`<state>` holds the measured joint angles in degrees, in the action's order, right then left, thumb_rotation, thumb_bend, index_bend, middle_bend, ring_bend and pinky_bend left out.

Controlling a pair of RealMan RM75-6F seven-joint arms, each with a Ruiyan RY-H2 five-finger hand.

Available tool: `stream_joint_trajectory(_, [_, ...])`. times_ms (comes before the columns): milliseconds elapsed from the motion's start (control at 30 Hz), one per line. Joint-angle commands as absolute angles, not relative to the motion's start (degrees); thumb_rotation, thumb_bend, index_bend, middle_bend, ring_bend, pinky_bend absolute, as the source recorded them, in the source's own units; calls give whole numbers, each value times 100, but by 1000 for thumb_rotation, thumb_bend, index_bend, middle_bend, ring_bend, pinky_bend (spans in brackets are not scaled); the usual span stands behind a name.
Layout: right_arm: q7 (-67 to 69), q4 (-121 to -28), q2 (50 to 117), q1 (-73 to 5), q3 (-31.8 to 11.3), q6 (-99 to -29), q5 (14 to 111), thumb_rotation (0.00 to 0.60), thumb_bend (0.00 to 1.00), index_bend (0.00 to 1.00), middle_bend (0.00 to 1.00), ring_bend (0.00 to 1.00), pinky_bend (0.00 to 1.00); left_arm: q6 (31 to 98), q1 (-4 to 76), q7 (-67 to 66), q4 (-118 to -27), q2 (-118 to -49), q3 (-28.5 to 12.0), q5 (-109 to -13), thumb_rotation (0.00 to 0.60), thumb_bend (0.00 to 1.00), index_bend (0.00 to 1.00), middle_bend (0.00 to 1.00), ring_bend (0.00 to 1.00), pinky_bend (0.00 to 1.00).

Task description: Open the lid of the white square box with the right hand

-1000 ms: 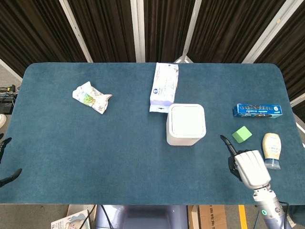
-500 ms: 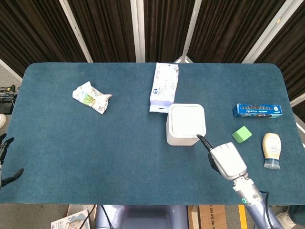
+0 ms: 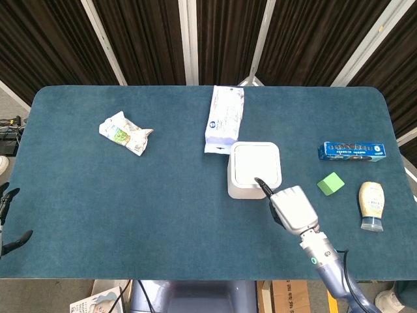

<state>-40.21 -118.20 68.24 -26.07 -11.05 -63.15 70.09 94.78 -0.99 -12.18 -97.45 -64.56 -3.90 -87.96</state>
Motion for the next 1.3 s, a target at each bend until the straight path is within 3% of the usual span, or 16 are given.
stream_joint_trajectory(33, [-4165, -11765, 6939, -2724, -1110, -6297, 6819, 600, 755, 142, 860, 849, 863, 9496, -108, -1204, -9741, -6455, -400, -8784, 600, 68, 162, 66, 0, 0])
stream_joint_trajectory(233, [-4273, -11690, 7035, -2833, -1085, -6364, 6587, 600, 755, 171, 861, 849, 863, 9513, -114, -1186, -9735, -6449, -397, -8797, 600, 68, 162, 66, 0, 0])
stream_joint_trajectory(567, [-4260, -11636, 7039, -2929, -983, -6456, 6519, 600, 755, 381, 860, 849, 863, 9528, -122, -1203, -9744, -6449, -395, -8798, 600, 68, 162, 66, 0, 0])
stream_joint_trajectory(633, [-4258, -11635, 7034, -2937, -964, -6484, 6538, 600, 755, 351, 860, 849, 863, 9536, -124, -1204, -9748, -6448, -397, -8801, 600, 68, 162, 66, 0, 0])
stream_joint_trajectory(700, [-4217, -11658, 7029, -2939, -958, -6536, 6582, 600, 755, 251, 860, 843, 863, 9544, -128, -1203, -9748, -6449, -402, -8794, 600, 68, 162, 66, 0, 0])
stream_joint_trajectory(733, [-4179, -11674, 7031, -2934, -967, -6576, 6614, 600, 740, 176, 839, 817, 863, 9546, -130, -1203, -9749, -6448, -403, -8790, 600, 68, 162, 66, 0, 0])
stream_joint_trajectory(800, [-4005, -11722, 7044, -2897, -1014, -6710, 6763, 600, 616, 86, 689, 679, 842, 9548, -133, -1204, -9752, -6445, -405, -8781, 600, 67, 162, 66, 0, 0])
stream_joint_trajectory(867, [-3599, -11748, 7073, -2785, -1063, -6950, 7062, 600, 435, 51, 462, 479, 751, 9558, -138, -1203, -9755, -6442, -407, -8780, 600, 68, 162, 66, 0, 0])
stream_joint_trajectory(967, [-3088, -11697, 7079, -2591, -1092, -7336, 7484, 600, 307, 29, 265, 288, 550, 9565, -142, -1196, -9755, -6440, -410, -8776, 600, 67, 162, 66, 0, 0])
stream_joint_trajectory(1067, [-2781, -11659, 6996, -2349, -1059, -7770, 7837, 600, 295, 27, 202, 220, 431, 9561, -141, -1194, -9755, -6439, -414, -8767, 600, 68, 162, 66, 0, 0])
stream_joint_trajectory(1300, [-1719, -11227, 6688, -1609, -537, -8640, 8766, 600, 294, 27, 197, 214, 398, 9560, -141, -1215, -9773, -6445, -397, -8797, 600, 68, 162, 66, 0, 0])
